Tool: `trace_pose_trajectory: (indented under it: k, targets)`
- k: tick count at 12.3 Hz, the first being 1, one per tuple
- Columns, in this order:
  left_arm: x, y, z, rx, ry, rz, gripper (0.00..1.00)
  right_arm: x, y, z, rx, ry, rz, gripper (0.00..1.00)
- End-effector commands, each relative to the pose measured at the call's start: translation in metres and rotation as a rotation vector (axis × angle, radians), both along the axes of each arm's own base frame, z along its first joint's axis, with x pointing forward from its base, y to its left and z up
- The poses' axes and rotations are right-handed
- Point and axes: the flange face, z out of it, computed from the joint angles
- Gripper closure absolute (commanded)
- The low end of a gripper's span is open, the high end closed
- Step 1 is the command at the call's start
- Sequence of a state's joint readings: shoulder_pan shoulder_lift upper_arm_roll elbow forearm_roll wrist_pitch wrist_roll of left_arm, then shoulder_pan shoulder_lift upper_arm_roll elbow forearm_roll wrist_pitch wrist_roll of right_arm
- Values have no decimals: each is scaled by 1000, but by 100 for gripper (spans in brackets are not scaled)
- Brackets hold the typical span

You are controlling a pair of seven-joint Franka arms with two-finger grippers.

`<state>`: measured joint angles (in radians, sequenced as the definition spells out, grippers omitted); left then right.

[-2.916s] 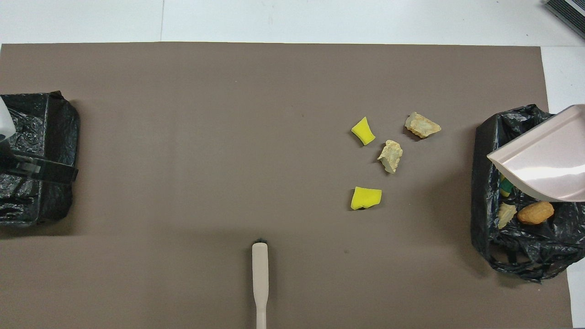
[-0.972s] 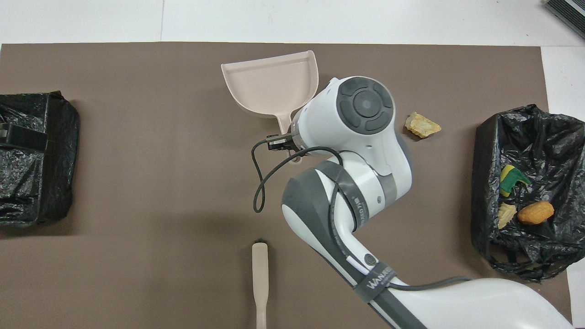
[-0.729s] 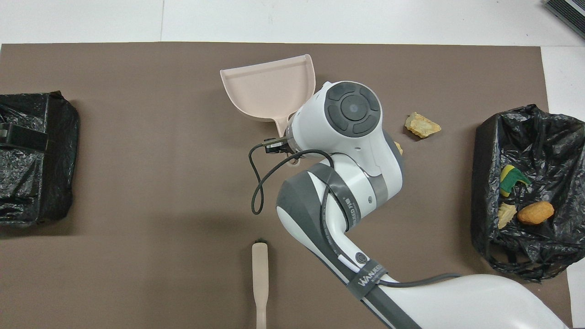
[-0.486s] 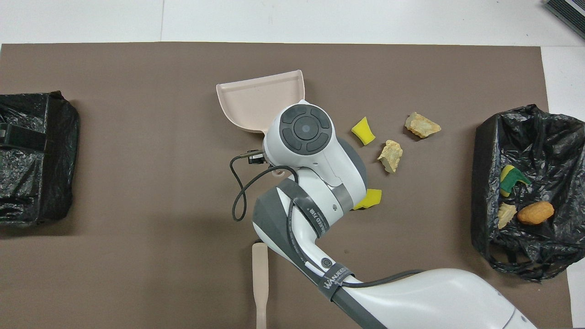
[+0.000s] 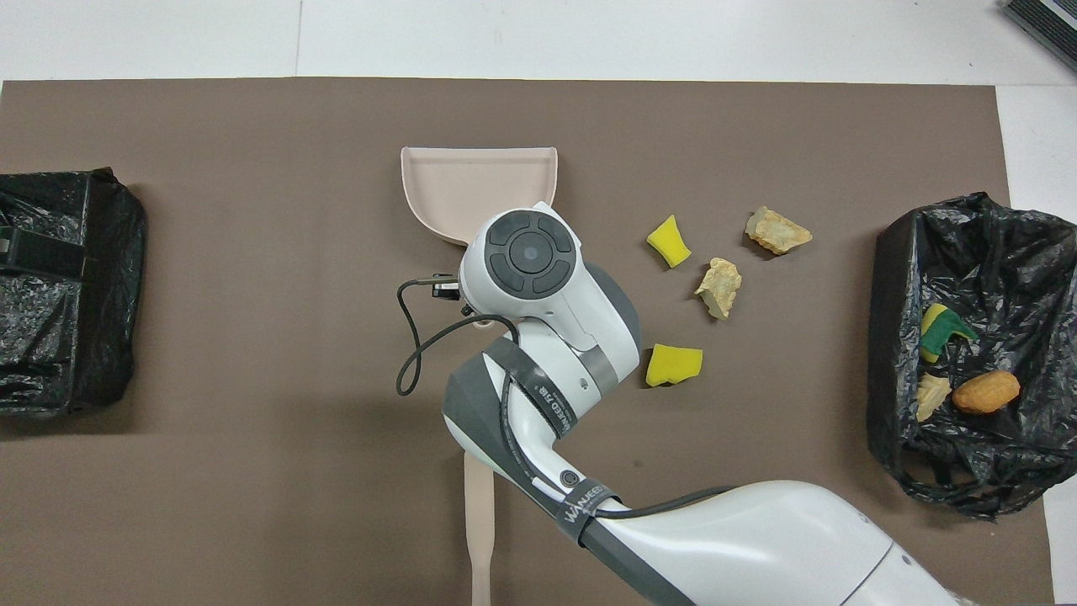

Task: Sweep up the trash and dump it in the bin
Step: 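Lower the dustpan onto the mat with the right gripper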

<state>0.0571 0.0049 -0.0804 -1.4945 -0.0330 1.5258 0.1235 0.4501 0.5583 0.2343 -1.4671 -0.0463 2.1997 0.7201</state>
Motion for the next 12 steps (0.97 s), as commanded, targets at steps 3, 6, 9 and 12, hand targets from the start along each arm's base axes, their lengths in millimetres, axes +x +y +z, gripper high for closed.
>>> trace_pose_trajectory:
  k: [3, 6, 9, 12]
  targets:
    - [-2, 2, 8, -9, -5, -8, 0, -17, 14, -3, 2, 20, -79, 100]
    - [-4, 3, 10, -9, -5, -7, 0, -35, 29, -13, -31, 27, -24, 100]
    - [-4, 3, 10, -9, -5, -7, 0, -24, 10, -21, -50, 27, 34, 100]
    - [-4, 2, 10, -9, -5, -8, 0, -27, 7, -25, -55, 31, 39, 100]
